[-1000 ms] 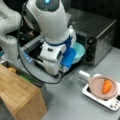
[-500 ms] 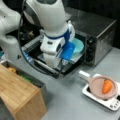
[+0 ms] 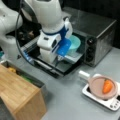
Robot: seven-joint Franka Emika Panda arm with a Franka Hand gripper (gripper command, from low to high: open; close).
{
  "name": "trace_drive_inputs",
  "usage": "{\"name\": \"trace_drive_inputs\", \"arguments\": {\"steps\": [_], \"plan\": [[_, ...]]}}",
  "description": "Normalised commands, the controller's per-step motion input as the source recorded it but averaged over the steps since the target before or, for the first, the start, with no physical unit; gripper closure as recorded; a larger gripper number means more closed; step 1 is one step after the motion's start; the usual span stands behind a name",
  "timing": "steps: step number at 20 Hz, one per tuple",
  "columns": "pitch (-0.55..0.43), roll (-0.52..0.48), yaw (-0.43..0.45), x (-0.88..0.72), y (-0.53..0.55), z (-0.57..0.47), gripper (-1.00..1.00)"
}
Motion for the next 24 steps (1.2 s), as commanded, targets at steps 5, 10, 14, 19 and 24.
{"name": "trace_drive_inputs", "arguments": {"steps": [5, 10, 14, 19, 24], "plan": [[-0.314, 0.074, -0.179, -0.5, 0.14, -0.25, 1.0], [-0.305, 0.069, -0.151, -0.53, 0.17, -0.26, 1.0], [-0.319, 0.042, -0.11, -0.52, 0.13, -0.31, 1.0], [-0.295, 0.062, -0.097, -0.41, 0.19, -0.26, 1.0], [-0.278, 0.116, -0.106, -0.29, 0.33, -0.26, 1.0]]}}
